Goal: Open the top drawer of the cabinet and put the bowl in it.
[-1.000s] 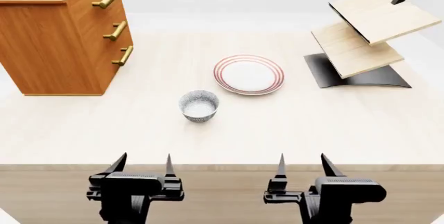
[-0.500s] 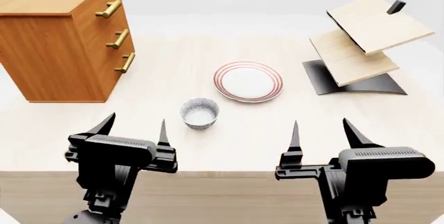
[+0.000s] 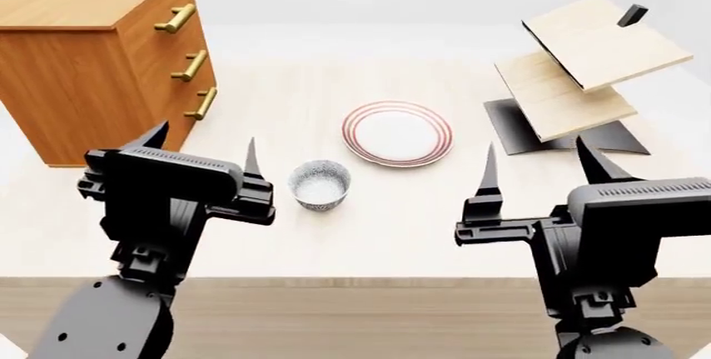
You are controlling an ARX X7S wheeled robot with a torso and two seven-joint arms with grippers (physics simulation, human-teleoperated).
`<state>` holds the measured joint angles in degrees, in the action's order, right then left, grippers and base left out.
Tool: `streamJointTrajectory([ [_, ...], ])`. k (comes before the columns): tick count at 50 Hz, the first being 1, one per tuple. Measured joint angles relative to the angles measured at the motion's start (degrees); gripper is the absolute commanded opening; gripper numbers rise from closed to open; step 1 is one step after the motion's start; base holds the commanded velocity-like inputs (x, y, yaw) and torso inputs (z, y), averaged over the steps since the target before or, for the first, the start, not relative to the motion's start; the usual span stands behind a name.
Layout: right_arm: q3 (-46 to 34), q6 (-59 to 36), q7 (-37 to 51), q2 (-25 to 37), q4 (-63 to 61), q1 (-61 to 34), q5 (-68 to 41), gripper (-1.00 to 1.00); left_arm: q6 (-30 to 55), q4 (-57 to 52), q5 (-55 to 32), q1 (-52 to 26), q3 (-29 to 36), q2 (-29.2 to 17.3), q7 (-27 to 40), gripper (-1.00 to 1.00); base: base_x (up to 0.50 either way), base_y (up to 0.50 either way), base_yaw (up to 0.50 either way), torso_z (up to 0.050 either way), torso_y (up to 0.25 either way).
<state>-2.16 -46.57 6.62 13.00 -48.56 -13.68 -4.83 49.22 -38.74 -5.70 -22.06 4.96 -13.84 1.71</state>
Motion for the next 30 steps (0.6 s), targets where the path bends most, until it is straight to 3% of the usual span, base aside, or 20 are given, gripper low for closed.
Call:
streamJointTrajectory([
  [30,3.9,-31.7,-3.0,2.6,-9.3,-24.9,-6.1,1.0,23.5,-1.9,-3.9,-22.1,-0.5,-1.2,-3.0,1.0,0.0,0.0,0.0,0.05,0.0],
])
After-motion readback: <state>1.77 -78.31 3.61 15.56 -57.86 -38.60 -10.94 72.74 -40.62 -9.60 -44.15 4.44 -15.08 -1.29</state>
